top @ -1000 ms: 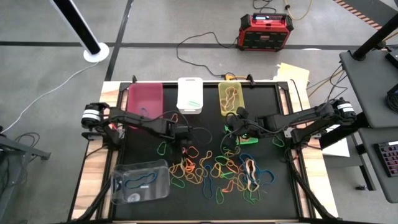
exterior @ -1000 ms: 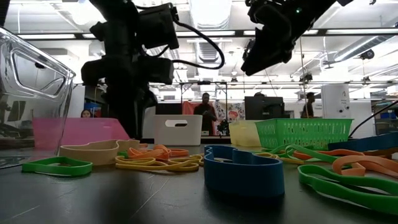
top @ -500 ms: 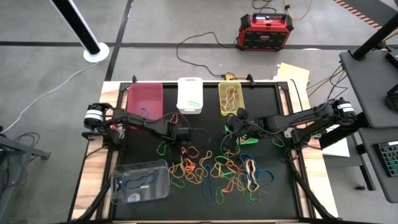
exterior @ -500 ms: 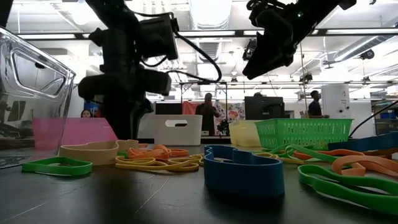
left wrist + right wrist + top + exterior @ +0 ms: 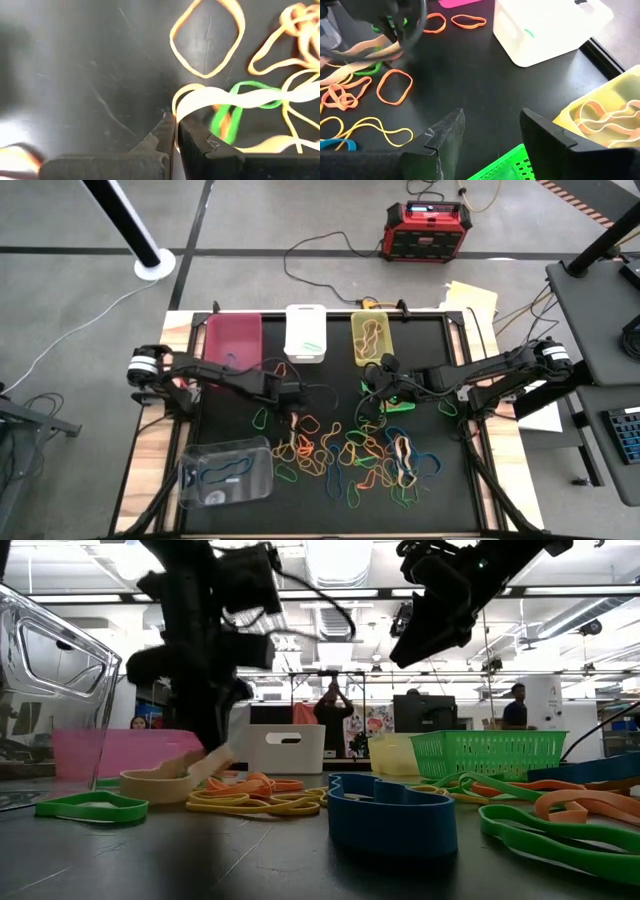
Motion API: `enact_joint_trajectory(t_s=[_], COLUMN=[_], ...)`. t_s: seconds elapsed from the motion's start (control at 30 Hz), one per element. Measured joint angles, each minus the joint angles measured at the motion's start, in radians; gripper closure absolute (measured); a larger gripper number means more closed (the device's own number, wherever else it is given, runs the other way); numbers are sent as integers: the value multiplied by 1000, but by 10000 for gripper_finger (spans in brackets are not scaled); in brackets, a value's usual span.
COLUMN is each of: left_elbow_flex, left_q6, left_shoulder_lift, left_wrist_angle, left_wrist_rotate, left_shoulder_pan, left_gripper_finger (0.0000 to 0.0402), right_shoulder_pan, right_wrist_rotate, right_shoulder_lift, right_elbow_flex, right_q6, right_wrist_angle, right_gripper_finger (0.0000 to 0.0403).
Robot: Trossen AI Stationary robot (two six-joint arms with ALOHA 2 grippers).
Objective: Sort rubber bands into baskets
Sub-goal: Put the brown rubber band into the yellow bin
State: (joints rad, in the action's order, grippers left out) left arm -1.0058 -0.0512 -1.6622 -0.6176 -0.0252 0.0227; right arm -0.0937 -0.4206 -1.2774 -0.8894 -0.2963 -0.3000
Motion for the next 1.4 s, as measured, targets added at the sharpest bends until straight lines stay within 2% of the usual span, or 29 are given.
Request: enact_joint_trajectory(t_s=[0.17,0.47,0.67,0.77,0.87,1.07,1.4], left_elbow_flex=[0,0,0,0,2,3,2], left_q6=[-50,-126,-134,-116,-98,-79,-70], left_shoulder_lift=[108,292,332,324,301,238,165], left_wrist_angle=[29,144,201,159,137,120,104], left_wrist_rotate=[-19,-19,-38,-101,-106,-39,-36], left_shoulder_pan=[0,0,-1,-4,-5,-4,-5], left_gripper_finger=[401,401,401,401,399,394,376], right_shoulder_pan=[0,0,-1,0,0,0,0], right_wrist_rotate=[-1,17,142,141,141,141,140], right_shoulder_lift=[0,0,-21,-43,-75,-133,-149], right_elbow_flex=[8,142,262,269,265,235,199], right_q6=[10,97,88,61,48,50,70], right_wrist_angle=[62,463,773,787,785,786,746], right_gripper_finger=[215,213,211,206,202,197,184])
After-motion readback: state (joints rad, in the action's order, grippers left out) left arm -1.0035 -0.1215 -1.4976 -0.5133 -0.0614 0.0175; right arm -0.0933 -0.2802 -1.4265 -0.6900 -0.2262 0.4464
